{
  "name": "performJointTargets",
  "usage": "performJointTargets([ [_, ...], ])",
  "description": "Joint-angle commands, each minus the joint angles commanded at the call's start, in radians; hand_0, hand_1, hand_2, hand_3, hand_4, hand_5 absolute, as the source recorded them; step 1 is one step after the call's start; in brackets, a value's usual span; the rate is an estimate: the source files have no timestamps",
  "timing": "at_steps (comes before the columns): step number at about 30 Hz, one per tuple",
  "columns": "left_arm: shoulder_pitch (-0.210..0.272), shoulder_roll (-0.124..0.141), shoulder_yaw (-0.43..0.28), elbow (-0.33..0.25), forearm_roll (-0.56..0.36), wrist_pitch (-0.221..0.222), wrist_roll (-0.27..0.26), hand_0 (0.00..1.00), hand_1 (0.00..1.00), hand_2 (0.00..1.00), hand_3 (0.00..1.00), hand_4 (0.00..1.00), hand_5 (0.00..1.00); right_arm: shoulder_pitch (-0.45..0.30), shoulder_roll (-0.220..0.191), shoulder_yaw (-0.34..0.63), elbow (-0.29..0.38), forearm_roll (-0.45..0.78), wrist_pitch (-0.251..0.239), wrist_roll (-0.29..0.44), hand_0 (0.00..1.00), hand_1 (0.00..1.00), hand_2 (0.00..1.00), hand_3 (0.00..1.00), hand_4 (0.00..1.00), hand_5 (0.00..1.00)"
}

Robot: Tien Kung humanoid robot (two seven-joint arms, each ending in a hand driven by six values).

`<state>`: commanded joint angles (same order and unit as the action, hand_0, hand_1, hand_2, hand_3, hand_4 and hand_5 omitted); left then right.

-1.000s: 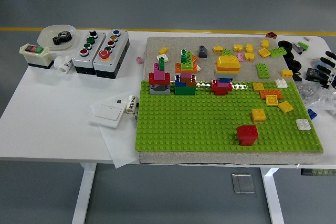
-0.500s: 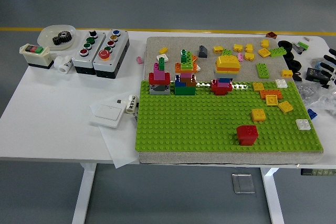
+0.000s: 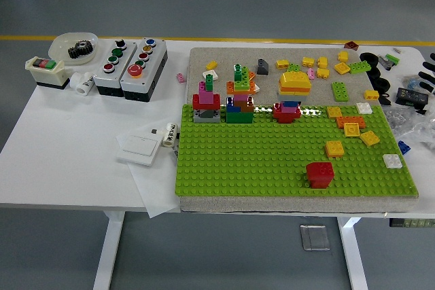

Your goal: Pick up the brick,pile it on top of brick,press brick,pick up the brick,pile it on top of brick,press brick

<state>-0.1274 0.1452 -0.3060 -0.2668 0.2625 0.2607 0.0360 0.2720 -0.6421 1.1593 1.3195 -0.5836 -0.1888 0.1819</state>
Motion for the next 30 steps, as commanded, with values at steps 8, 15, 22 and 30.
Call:
performJointTargets([
  [8, -0.007, -0.003, -0.001, 0.0, 0.001, 0.0, -0.001, 0.813, 0.882, 0.901, 0.781, 0.801, 0.784, 0.007, -0.001, 0.0, 0.0, -0.004, -0.002, 0.001, 0.896, 0.829, 0.845, 0.861, 0.998, 0.929],
  [15, -0.009, -0.002, 0.0, -0.001, 0.002, -0.002, 0.0, 0.813, 0.882, 0.901, 0.781, 0.801, 0.782, 0.01, -0.001, 0.002, 0.001, -0.003, -0.004, 0.002, 0.896, 0.828, 0.844, 0.86, 0.998, 0.928],
  [22, -0.009, -0.003, -0.004, 0.0, 0.007, -0.003, 0.002, 0.811, 0.881, 0.9, 0.778, 0.801, 0.779, 0.006, 0.001, 0.005, 0.0, 0.005, -0.014, 0.006, 0.893, 0.821, 0.843, 0.86, 0.998, 0.927],
  [30, -0.005, -0.009, 0.002, 0.002, -0.007, -0.004, -0.002, 0.811, 0.88, 0.9, 0.774, 0.801, 0.779, 0.007, 0.008, -0.001, -0.004, 0.017, -0.016, 0.008, 0.893, 0.821, 0.844, 0.86, 0.998, 0.927],
])
